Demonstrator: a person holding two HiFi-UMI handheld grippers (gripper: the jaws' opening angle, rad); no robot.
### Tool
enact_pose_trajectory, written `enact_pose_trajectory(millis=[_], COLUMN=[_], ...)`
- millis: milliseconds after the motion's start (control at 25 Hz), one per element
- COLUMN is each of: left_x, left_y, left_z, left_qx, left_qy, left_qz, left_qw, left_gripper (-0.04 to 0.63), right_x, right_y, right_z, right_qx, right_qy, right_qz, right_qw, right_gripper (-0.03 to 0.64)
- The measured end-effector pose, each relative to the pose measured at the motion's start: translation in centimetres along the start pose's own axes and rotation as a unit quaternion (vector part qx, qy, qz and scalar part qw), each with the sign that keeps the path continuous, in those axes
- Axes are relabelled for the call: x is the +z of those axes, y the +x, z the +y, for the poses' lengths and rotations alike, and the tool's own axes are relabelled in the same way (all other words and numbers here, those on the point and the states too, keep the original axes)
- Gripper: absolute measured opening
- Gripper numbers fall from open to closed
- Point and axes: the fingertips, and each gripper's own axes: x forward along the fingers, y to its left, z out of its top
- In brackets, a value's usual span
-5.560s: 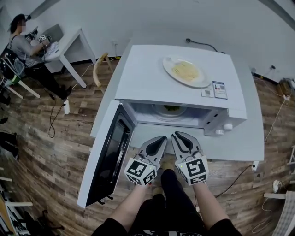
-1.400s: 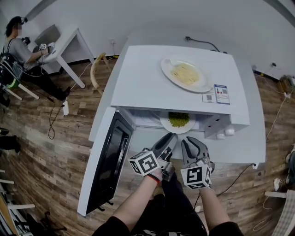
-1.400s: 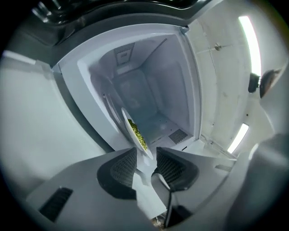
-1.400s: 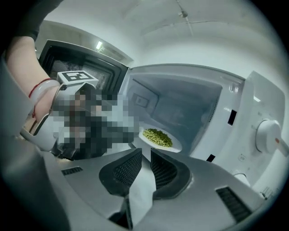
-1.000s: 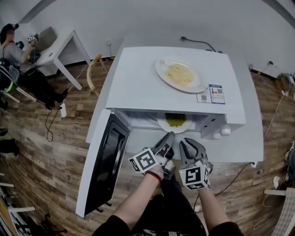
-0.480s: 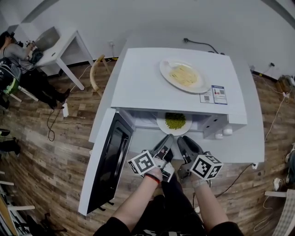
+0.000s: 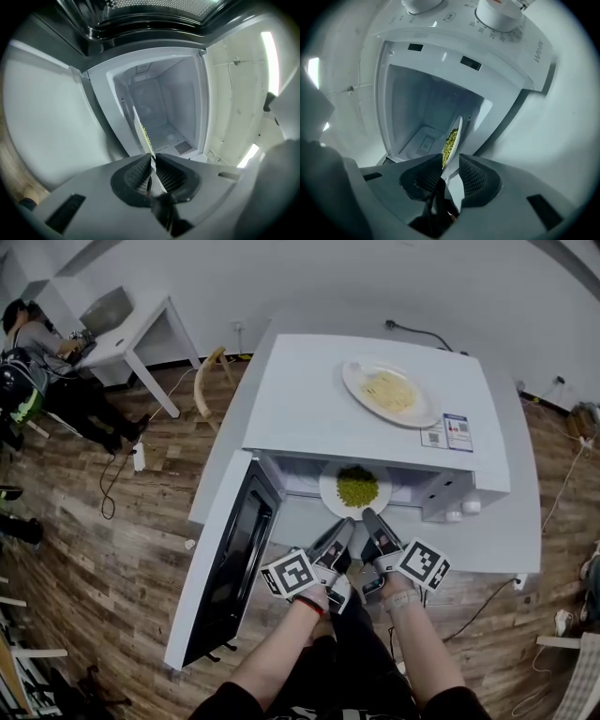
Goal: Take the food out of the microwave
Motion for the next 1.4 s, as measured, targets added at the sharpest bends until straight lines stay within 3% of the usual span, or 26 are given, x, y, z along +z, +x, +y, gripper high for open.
enact_pose_trajectory(millis=[320, 520, 680, 880, 1400], left_x=[-0.1, -0.1, 0.7, 0.8, -0.2], left_y=[-0.3, -0.1, 0.2, 0.3, -0.8], left_z=[-0.1, 0.2, 0.5, 0.7, 0.0], left_qx=[-0.003, 0.015, 0.017, 0.02, 0.041], left_qy=[-0.002, 0.033, 0.026, 0.019, 0.037], left_qz=[0.009, 0.014, -0.005, -0.004, 0.019], left_qw=[0.9999, 0.9993, 0.9995, 0.9996, 0.9983], left_gripper=[0.034, 0.04, 0.082, 0.088, 0.084], right_x=[0.3, 0.2, -0.1, -0.3, -1.1], right_y=[0.6, 0.5, 0.2, -0.4, -1.8], right_z=[0.4, 0.0, -0.3, -0.3, -0.1], right_qx=[0.015, 0.021, 0.02, 0.025, 0.011], right_qy=[0.042, 0.087, 0.118, 0.142, 0.131], right_qz=[-0.01, -0.025, -0.03, -0.035, -0.035], right_qw=[0.999, 0.996, 0.992, 0.989, 0.991], right_gripper=[0.069, 0.049, 0.044, 0.041, 0.041])
